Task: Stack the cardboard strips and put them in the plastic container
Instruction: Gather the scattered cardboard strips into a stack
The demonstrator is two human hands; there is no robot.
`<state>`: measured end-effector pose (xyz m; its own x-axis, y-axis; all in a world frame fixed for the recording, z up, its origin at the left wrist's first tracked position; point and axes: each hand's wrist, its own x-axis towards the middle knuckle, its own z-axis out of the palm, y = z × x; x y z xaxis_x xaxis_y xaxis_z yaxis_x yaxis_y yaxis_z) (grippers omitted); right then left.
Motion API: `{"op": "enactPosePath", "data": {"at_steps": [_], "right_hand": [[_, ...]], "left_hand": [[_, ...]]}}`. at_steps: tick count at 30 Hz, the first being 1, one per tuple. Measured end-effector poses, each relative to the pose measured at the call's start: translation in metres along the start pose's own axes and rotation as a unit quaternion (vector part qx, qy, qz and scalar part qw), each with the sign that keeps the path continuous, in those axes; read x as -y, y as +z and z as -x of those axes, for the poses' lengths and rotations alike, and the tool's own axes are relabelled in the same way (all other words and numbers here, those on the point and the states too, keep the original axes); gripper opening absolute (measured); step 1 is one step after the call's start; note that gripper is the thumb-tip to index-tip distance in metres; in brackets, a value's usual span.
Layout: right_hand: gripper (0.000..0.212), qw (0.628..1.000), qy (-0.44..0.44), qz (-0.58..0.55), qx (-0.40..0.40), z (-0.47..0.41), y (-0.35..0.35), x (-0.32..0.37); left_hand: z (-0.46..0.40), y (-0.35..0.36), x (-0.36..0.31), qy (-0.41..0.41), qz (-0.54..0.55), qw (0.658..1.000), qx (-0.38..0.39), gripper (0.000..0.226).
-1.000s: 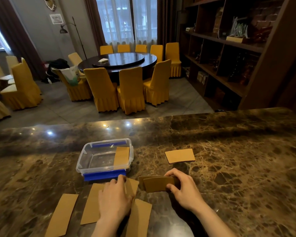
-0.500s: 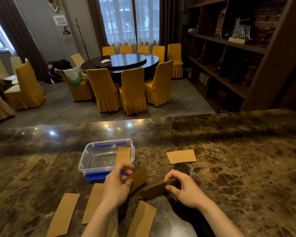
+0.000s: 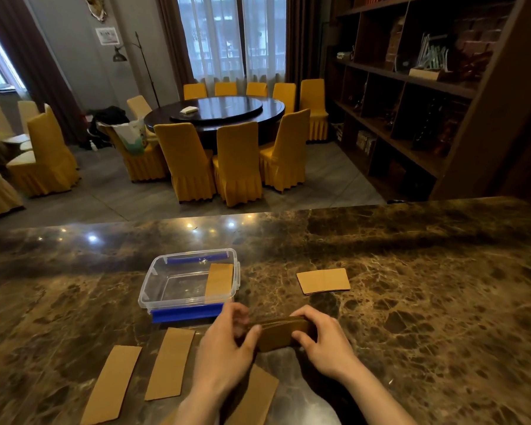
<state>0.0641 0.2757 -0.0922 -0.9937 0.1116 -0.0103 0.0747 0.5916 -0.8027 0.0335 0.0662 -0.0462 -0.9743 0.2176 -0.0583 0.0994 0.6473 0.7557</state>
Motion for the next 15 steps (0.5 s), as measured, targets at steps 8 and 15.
{"op": "enactPosePath", "data": {"at_steps": [8,15], "right_hand": [[0.017,1.0,0.006,0.015,-0.022,-0.002,0.0,-0.003],[0.017,1.0,0.01,-0.007,0.012,-0.001,-0.008,0.001]], "left_hand": [[0.016,0.013,0.003,-0.173,-0.255,0.924,0.227,0.136],[0.004,-0.005,0.019,-0.125,-0.093,0.984,0.09,0.041]]}}
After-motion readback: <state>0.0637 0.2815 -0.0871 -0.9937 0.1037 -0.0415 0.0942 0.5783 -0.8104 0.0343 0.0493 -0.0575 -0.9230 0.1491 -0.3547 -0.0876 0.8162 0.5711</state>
